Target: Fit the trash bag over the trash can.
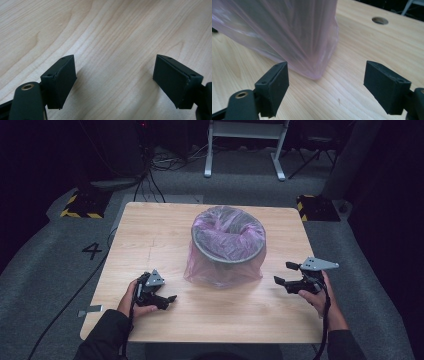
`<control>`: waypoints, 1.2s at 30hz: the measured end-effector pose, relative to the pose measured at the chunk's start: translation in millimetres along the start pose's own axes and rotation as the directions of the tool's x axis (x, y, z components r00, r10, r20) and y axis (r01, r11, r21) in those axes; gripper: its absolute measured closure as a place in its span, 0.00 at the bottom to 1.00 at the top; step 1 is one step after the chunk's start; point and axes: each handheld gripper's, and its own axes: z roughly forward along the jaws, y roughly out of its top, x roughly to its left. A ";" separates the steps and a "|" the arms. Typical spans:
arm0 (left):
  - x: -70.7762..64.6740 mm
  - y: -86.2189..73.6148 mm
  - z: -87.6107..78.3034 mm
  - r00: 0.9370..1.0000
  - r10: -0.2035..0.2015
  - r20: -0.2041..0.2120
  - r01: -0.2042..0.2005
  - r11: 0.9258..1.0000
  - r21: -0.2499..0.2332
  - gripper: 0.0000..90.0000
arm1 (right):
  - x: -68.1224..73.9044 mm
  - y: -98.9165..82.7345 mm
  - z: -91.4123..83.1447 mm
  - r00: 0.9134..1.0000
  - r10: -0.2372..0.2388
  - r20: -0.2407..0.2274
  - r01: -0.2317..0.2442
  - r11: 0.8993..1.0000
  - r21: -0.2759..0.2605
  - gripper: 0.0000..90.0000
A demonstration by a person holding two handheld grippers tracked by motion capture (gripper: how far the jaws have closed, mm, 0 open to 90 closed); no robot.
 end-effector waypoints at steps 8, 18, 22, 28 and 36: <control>0.4 -4.7 -1.2 1.000 -0.002 0.000 0.002 1.000 -0.021 0.20 | 11.3 17.8 -9.3 0.999 -0.030 0.020 0.031 0.998 -0.059 0.23; 1.2 -4.8 -0.9 1.000 -0.003 0.000 0.003 1.000 -0.022 0.19 | 24.0 83.5 -26.5 0.996 -0.080 0.028 0.084 0.983 -0.164 0.26; 1.3 -4.7 -0.8 1.000 -0.004 0.002 0.004 1.000 -0.020 0.18 | 29.7 116.0 -24.2 0.992 -0.125 0.025 0.127 0.976 -0.178 0.26; 1.5 -4.6 -0.8 1.000 -0.002 0.001 0.002 1.000 -0.020 0.18 | 35.3 163.4 -4.1 0.987 -0.156 -0.026 0.150 0.976 -0.156 0.26; 2.2 -4.3 -0.6 1.000 0.003 -0.001 -0.003 1.000 -0.020 0.17 | 44.6 193.8 43.4 0.981 -0.184 -0.066 0.182 0.982 -0.041 0.29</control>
